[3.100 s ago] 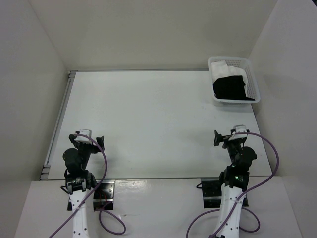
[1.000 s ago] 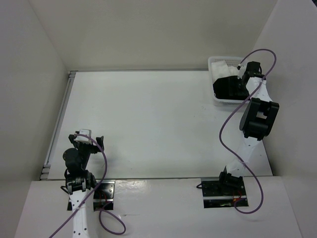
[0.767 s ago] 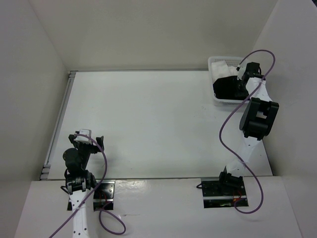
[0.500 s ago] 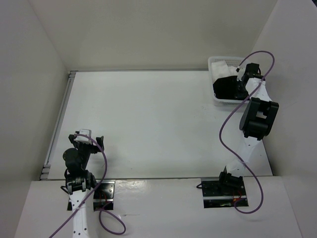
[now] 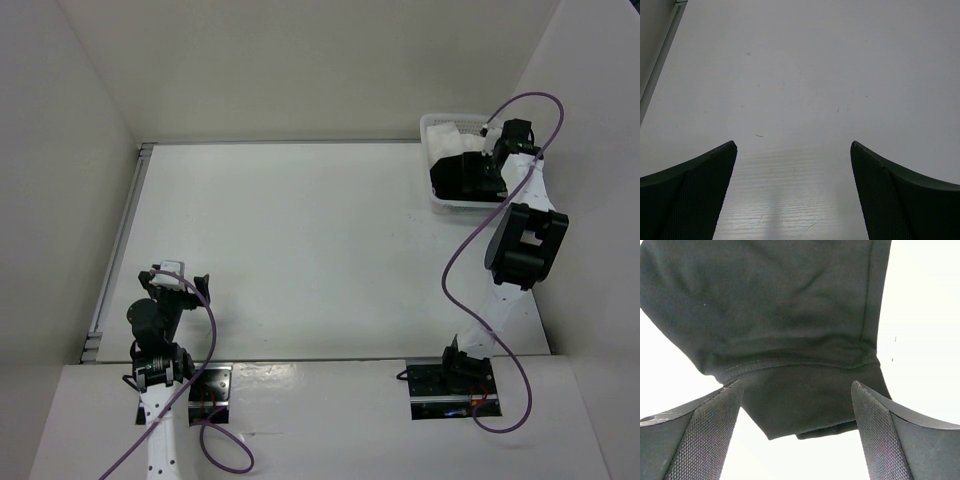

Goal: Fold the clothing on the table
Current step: Grab the skirt from the pile, then move the skirt to the center of the board

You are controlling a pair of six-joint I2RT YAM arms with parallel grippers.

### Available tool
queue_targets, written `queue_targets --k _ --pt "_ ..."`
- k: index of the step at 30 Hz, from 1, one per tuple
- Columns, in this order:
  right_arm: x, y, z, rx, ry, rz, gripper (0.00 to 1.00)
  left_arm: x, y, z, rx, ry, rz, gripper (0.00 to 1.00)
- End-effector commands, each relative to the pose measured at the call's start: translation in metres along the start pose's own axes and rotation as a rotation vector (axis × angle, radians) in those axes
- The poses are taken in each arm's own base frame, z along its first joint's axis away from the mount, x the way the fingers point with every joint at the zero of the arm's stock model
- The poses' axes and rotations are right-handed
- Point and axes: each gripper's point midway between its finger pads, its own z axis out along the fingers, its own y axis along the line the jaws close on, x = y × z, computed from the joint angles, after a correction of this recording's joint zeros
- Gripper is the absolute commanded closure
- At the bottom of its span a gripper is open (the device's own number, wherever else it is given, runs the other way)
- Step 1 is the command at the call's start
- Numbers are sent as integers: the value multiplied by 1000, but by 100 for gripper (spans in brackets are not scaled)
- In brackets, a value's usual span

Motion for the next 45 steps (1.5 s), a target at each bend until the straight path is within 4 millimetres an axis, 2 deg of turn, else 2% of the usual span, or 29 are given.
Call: queue_targets --k 1,6,11,18,19,21,22,23,24,27,29,30,32,33,35,36,38,40,41,42,43,44,45 --pt "-5 5 -23 -11 -3 -33 7 -15 0 0 -3 -109 43 0" --pt "12 7 -15 -18 51 -39 6 -15 0 0 -3 -109 43 0" --pt "29 12 -12 -31 93 -34 13 -15 0 0 -3 -109 43 0" --pt "33 11 -15 -20 95 -35 49 -15 0 0 -3 -109 43 0" --pt "33 11 -15 -20 95 -35 62 -15 0 0 -3 -109 43 0" --pt "34 10 -15 -11 98 -35 76 -15 0 0 -3 -109 43 0" --pt "34 10 -15 -11 98 -35 90 -15 0 0 -3 -109 43 0" --pt "29 9 -18 -6 80 -37 96 -15 0 0 -3 -109 43 0" --pt "30 7 -18 3 83 -37 100 -15 0 0 -3 -109 43 0" --pt "21 6 -24 14 46 -30 100 -15 0 0 -3 -109 43 0" --pt "-1 4 -38 22 -23 -23 100 -15 0 0 -3 -109 43 0" --pt "-19 3 -53 24 -87 -17 100 -15 0 0 -3 -109 43 0" --pt "-43 8 -73 1 -174 -2 100 -15 0 0 -3 -109 43 0" --pt "-66 13 -98 -25 -257 6 100 -15 0 0 -3 -109 43 0" --pt "-91 22 -126 -70 -353 13 100 -15 0 0 -3 -109 43 0" --pt "-107 27 -147 -96 -416 19 100 -15 0 0 -3 -109 43 0" --pt "-127 51 -187 -203 -512 -1 100 -15 0 0 -3 -109 43 0" --pt "-130 81 -210 -311 -537 -15 100 -15 0 0 -3 -109 43 0" --pt "-131 100 -215 -392 -545 -42 100 -15 0 0 -3 -109 43 0" --pt "-129 120 -225 -462 -545 -61 100 -15 0 0 -3 -109 43 0" --pt "-126 130 -229 -520 -539 -61 100 -15 0 0 -3 -109 43 0" --pt "-118 155 -240 -653 -532 -86 100 -15 0 0 -3 -109 43 0" --pt "-113 172 -245 -733 -519 -96 100 -15 0 0 -3 -109 43 0"
